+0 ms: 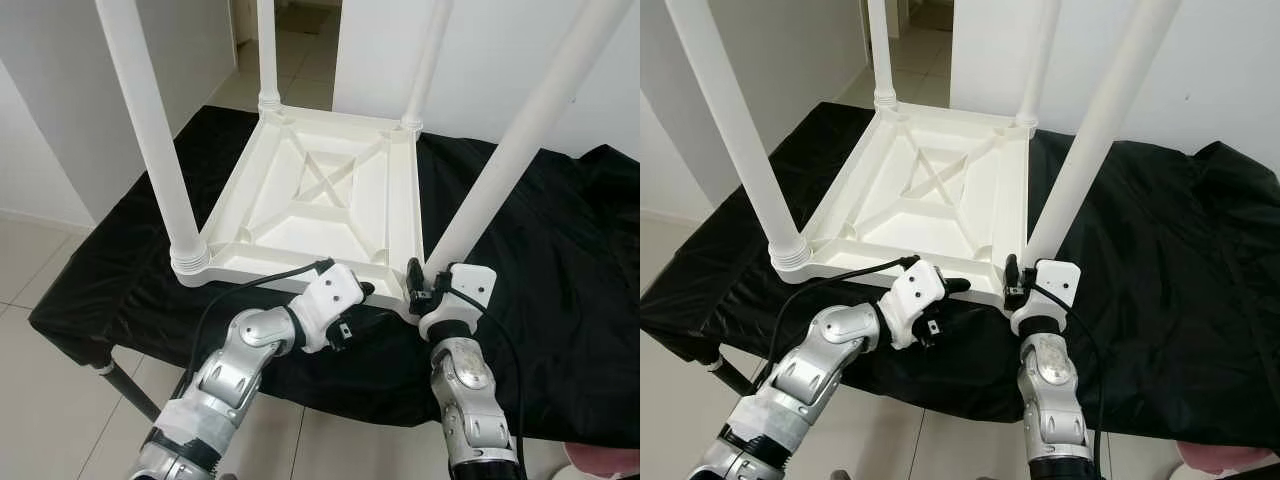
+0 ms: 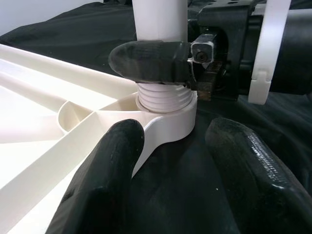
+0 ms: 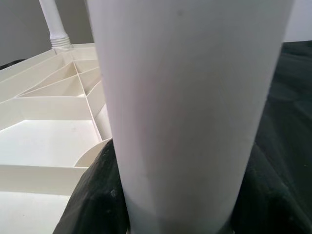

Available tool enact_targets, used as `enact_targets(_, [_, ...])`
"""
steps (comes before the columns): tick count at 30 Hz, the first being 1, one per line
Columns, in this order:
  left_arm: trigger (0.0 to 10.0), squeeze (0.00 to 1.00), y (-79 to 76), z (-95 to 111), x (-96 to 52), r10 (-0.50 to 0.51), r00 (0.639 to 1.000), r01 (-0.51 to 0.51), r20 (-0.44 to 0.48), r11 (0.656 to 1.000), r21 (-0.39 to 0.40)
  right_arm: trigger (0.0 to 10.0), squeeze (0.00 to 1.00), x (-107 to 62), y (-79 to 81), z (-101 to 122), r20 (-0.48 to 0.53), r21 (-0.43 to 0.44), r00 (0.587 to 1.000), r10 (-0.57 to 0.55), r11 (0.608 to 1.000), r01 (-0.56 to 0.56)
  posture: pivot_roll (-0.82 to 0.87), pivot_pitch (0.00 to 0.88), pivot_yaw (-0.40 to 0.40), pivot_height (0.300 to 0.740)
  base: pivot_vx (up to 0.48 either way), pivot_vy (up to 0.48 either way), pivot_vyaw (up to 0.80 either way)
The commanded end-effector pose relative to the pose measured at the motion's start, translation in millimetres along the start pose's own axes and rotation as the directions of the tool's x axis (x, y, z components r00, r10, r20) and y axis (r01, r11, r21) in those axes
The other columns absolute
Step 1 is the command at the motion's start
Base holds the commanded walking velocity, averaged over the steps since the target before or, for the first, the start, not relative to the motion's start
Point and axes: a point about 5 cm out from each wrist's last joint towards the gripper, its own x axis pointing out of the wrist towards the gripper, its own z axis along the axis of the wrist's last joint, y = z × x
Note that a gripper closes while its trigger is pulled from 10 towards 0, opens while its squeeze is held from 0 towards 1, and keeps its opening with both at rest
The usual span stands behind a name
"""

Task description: Building children table

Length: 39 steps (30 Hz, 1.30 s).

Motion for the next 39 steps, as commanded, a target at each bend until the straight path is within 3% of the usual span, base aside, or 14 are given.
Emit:
enact_targets(1, [10.0,0.0,4.3,1.2,1.5,0.056,0.998,-0.056,-0.005,0.998,0.029,10.0,0.0,1.0,1.2,-2.5,-0.02,0.075,0.998,-0.067,0.995,0.069,-0.12,0.0,-0.014,0.74,0.0,0.0,0.0])
enact_targets(6, [10.0,0.0,5.7,-0.2,-0.5,0.057,0.998,-0.056,-0.015,0.997,0.044,10.0,0.0,-0.8,5.8,-2.4,-0.02,0.037,0.997,-0.074,0.997,0.075,-0.12,0.0,-0.012,0.74,0.0,0.0,0.0])
enact_targets(14, [10.0,0.0,11.4,-0.6,-3.8,0.082,0.996,-0.08,-0.02,0.995,0.064,10.0,0.05,-2.7,10.6,0.9,0.001,0.043,1.0,0.028,0.999,-0.028,-0.12,0.0,0.001,0.74,0.0,0.0,0.0])
enact_targets(15, [10.0,0.0,11.6,-0.5,-3.8,0.083,0.996,-0.082,-0.019,0.995,0.062,10.0,1.0,-2.1,9.1,3.0,0.014,0.043,0.999,0.034,0.998,-0.034,-0.12,0.0,0.003,0.74,0.0,0.0,0.0])
enact_targets(30, [10.0,0.0,18.1,0.1,-9.3,0.128,0.992,-0.128,-0.005,0.992,0.01,10.0,1.0,-13.5,1.3,2.2,0.044,0.043,0.991,0.125,0.991,-0.127,-0.09,0.0,-0.013,0.74,0.0,0.0,0.0])
enact_targets(31, [10.0,0.0,19.1,-1.1,-11.5,0.134,0.991,-0.134,-0.01,0.991,0.01,10.0,0.53,-15.1,-0.4,-0.1,0.036,0.04,0.99,0.14,0.989,-0.141,-0.09,0.0,-0.011,0.74,0.0,0.0,0.0])
enact_targets(33, [10.0,0.0,19.1,-1.1,-11.5,0.134,0.991,-0.134,-0.01,0.991,0.01,10.0,0.53,-15.1,-0.4,-0.1,0.036,0.04,0.99,0.14,0.989,-0.141,-0.09,0.0,-0.011,0.74,0.0,0.0,0.0])
enact_targets(34, [10.0,0.0,19.7,-2.1,-13.8,0.137,0.991,-0.137,-0.01,0.991,0.005,10.0,0.0,-17.1,-2.3,-1.1,0.037,0.027,0.985,0.167,0.985,-0.168,-0.09,0.0,-0.006,0.74,0.0,0.0,0.0])
enact_targets(39, [10.0,0.0,18.9,-2.3,-18.6,0.102,0.995,-0.102,-0.01,0.995,-0.004,10.0,0.0,-21.3,-12.1,1.4,0.049,-0.007,0.974,0.22,0.975,-0.22,-0.09,0.0,0.003,0.74,0.0,0.0,0.0])
